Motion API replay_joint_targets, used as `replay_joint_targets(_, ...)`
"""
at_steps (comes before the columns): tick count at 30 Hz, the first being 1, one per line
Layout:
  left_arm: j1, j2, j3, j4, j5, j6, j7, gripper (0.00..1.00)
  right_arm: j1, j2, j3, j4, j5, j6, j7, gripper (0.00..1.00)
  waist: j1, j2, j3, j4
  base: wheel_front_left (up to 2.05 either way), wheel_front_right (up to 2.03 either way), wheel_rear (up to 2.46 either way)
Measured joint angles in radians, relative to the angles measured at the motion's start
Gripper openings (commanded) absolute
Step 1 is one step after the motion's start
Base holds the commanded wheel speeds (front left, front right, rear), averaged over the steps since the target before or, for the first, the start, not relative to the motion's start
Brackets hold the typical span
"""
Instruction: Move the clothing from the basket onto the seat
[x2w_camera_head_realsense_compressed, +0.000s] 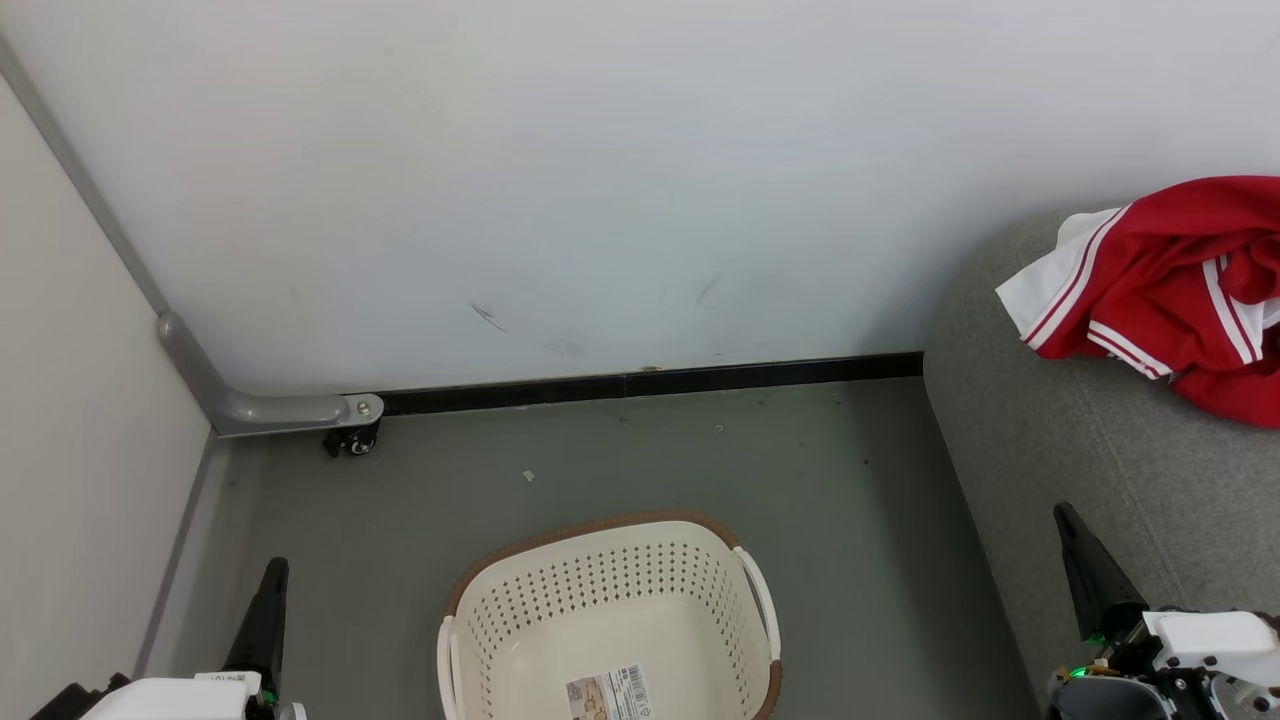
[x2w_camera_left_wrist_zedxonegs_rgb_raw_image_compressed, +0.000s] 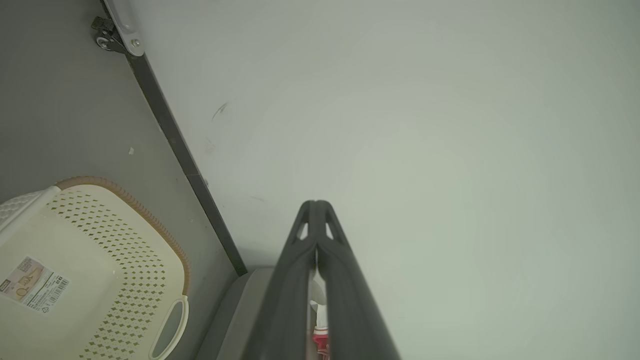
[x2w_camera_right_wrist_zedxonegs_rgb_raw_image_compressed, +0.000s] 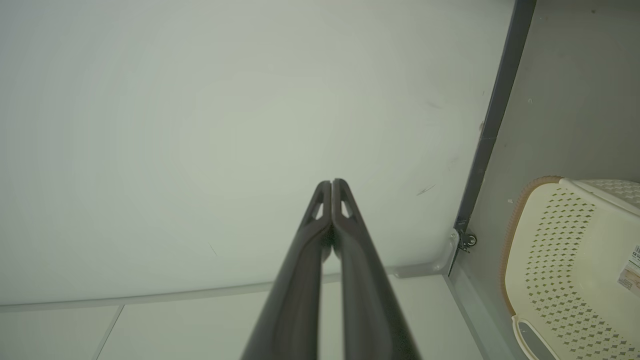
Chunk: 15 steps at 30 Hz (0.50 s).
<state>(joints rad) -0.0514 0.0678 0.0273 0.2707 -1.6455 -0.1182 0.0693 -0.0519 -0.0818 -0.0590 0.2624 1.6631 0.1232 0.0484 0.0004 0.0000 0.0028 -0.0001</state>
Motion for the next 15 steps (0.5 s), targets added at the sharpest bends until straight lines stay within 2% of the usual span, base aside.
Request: replay_joint_targets(15, -0.001, 0.000, 0.002, 0.002, 0.000, 0.000, 0.000, 0.00, 0.000, 0.000, -0.001, 0.000, 0.000, 0.000, 0.000, 0.00, 0.0000, 0.0001, 0.000, 0.000, 0.00, 0.00, 0.00)
